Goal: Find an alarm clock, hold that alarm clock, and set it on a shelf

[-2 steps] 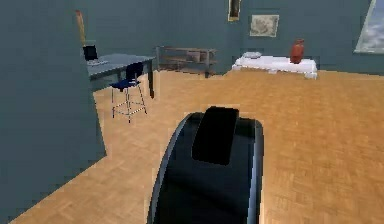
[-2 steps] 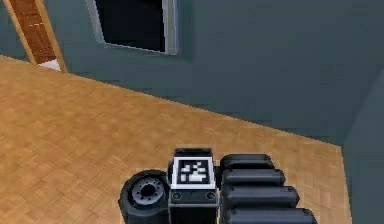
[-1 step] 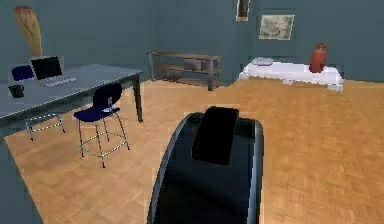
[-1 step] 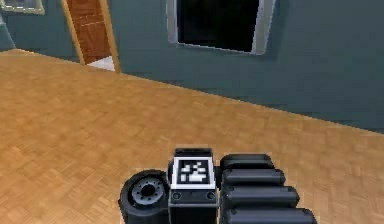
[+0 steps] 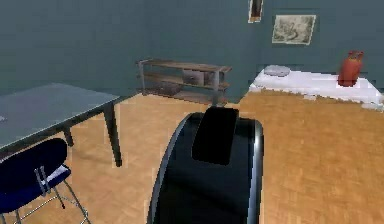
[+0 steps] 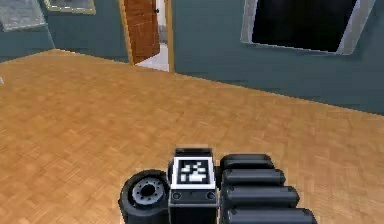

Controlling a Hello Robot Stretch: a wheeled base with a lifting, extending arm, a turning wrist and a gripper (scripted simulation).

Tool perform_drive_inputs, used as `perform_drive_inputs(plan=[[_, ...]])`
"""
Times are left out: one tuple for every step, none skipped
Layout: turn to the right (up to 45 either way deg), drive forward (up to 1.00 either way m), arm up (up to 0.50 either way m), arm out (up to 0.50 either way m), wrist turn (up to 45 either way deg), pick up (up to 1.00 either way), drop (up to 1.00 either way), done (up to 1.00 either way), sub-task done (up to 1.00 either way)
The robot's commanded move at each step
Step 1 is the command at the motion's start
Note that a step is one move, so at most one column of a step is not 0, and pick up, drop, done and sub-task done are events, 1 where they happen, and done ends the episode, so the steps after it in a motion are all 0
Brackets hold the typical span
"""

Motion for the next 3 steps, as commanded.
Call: perform_drive_inputs(plan=[[0.0,1.0,0.0,0.0,0.0,0.0,0.0,0.0,0.0],[0.0,1.0,0.0,0.0,0.0,0.0,0.0,0.0,0.0],[9.0,0.0,0.0,0.0,0.0,0.0,0.0,0.0,0.0]])
